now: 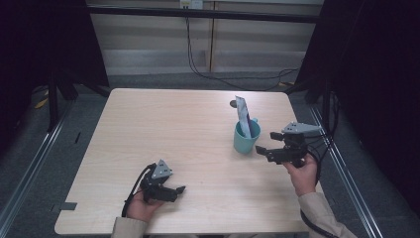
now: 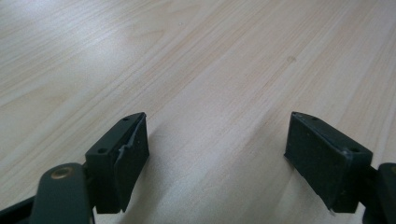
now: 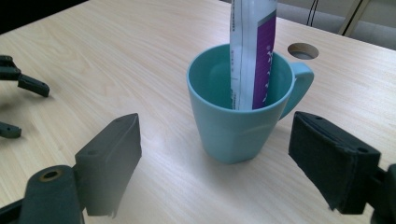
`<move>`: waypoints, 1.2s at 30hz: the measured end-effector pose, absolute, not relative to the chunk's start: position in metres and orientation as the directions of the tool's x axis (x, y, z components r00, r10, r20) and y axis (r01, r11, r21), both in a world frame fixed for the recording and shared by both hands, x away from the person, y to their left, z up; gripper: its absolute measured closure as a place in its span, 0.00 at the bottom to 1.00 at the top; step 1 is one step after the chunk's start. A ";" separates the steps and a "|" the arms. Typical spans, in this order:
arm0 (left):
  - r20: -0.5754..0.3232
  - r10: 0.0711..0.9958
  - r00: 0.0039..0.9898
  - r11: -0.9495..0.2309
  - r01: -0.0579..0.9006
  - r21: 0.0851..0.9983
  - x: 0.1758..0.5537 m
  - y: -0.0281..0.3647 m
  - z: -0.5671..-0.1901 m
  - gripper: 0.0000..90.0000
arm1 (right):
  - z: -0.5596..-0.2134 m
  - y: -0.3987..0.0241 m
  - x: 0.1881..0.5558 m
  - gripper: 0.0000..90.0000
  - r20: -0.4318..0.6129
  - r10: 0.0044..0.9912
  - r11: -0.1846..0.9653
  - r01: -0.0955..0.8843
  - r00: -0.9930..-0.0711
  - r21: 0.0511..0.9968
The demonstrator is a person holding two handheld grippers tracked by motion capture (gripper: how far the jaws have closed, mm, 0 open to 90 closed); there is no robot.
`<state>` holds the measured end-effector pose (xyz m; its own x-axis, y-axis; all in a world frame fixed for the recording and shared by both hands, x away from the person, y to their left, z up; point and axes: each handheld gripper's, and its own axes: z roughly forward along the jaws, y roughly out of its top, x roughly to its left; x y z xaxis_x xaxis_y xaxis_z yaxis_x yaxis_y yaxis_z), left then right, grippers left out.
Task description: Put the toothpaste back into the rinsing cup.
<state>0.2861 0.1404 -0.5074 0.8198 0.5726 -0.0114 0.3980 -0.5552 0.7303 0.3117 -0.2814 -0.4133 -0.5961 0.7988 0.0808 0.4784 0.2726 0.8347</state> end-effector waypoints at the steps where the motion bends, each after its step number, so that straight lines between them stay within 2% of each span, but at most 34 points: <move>1: -0.012 0.573 0.820 -0.555 0.398 0.730 0.286 0.140 -0.507 0.23 | -0.414 -0.281 0.310 0.18 0.076 0.797 0.279 0.478 -0.599 0.833; 18: -0.012 0.572 0.820 -0.555 0.398 0.730 0.286 0.140 -0.507 0.23 | -0.433 -0.281 0.297 0.18 0.051 0.789 0.316 0.476 -0.612 0.821; 36: -0.012 0.573 0.820 -0.555 0.398 0.730 0.286 0.140 -0.507 0.23 | -0.454 -0.292 0.284 0.18 0.080 0.793 0.293 0.494 -0.603 0.819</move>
